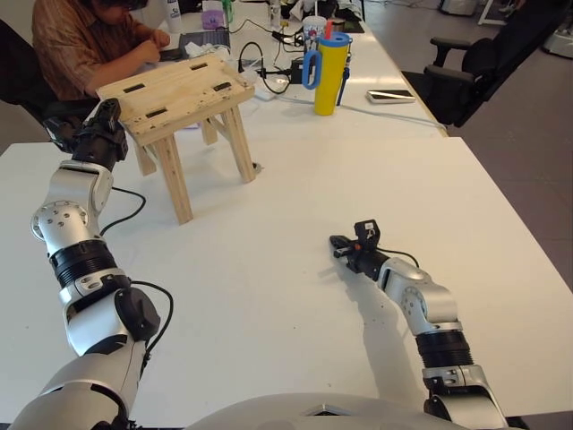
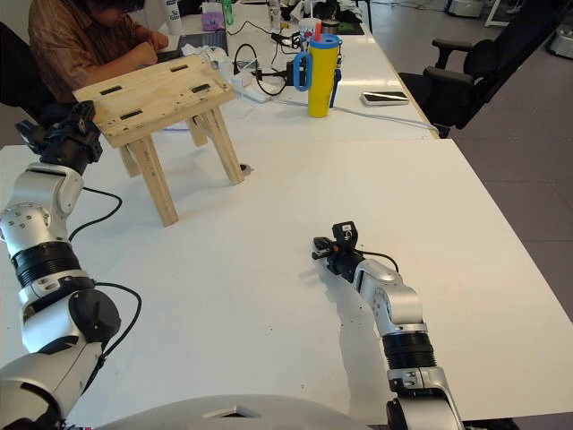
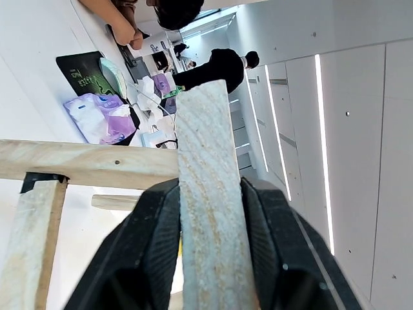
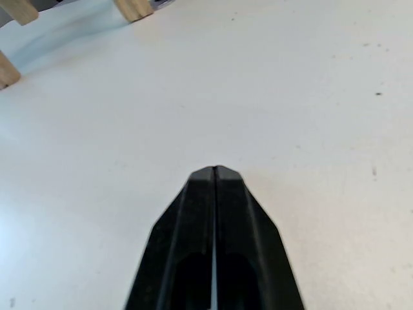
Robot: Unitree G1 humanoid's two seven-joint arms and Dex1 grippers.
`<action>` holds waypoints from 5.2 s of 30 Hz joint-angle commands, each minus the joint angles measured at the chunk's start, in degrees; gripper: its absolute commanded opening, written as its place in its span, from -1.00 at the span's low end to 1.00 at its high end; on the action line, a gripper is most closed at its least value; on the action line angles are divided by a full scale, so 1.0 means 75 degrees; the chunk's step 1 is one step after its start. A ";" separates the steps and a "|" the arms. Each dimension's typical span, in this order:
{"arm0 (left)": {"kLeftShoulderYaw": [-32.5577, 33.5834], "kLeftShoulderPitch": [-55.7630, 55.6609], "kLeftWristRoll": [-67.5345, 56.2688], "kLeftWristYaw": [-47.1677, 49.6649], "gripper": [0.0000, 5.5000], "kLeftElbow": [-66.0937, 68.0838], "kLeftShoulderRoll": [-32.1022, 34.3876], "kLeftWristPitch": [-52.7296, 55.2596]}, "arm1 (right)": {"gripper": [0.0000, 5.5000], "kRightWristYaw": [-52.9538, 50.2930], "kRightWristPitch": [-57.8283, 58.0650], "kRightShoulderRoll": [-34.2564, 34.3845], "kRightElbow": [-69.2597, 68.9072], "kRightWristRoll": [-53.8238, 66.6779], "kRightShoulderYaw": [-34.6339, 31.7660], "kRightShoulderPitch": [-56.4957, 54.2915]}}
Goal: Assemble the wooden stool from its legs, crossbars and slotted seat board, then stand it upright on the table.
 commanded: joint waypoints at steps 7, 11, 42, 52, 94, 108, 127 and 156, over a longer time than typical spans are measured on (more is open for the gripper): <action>0.0406 0.0866 0.0262 -0.0580 -0.13 0.0050 -0.0530 -0.0609 | -1.00 0.0015 0.0117 -0.0035 0.0096 -0.0125 0.0037 -0.0106; 0.0671 0.0983 -0.0003 -0.0680 0.07 -0.0292 -0.0611 -0.0584 | -1.00 0.0036 0.0088 -0.0043 0.0156 -0.0157 0.0026 -0.0130; -0.6333 0.0376 0.9011 -0.5042 0.33 0.3734 0.2634 -0.4544 | -1.00 0.0327 -0.0242 -0.0116 0.0602 -0.0414 0.0498 -0.0490; -0.7493 -0.1121 1.1585 -0.1556 0.33 0.6343 0.2523 -0.5625 | -1.00 0.0420 -0.0249 -0.0073 0.0484 -0.0537 0.0802 -0.0438; -0.4803 0.0260 0.9563 0.0283 0.33 0.2067 -0.2318 -0.7821 | -1.00 -0.0721 -0.6845 0.1216 0.6182 -0.0949 -0.1229 -0.4219; -0.4840 0.0136 0.9726 -0.0165 0.33 0.3274 -0.2390 -0.8414 | -1.00 -0.0919 -0.8200 0.0994 0.7893 -0.1271 -0.1556 -0.4611; -0.4703 0.0204 0.9673 -0.0421 0.33 0.3124 -0.2447 -0.8337 | -1.00 -0.0781 -0.8152 0.0953 0.7832 -0.1281 -0.1569 -0.4434; -0.4586 0.0187 0.9479 -0.0654 0.33 0.3068 -0.2465 -0.8328 | -1.00 -0.0493 -0.7887 0.1140 0.7764 -0.1121 -0.1656 -0.4520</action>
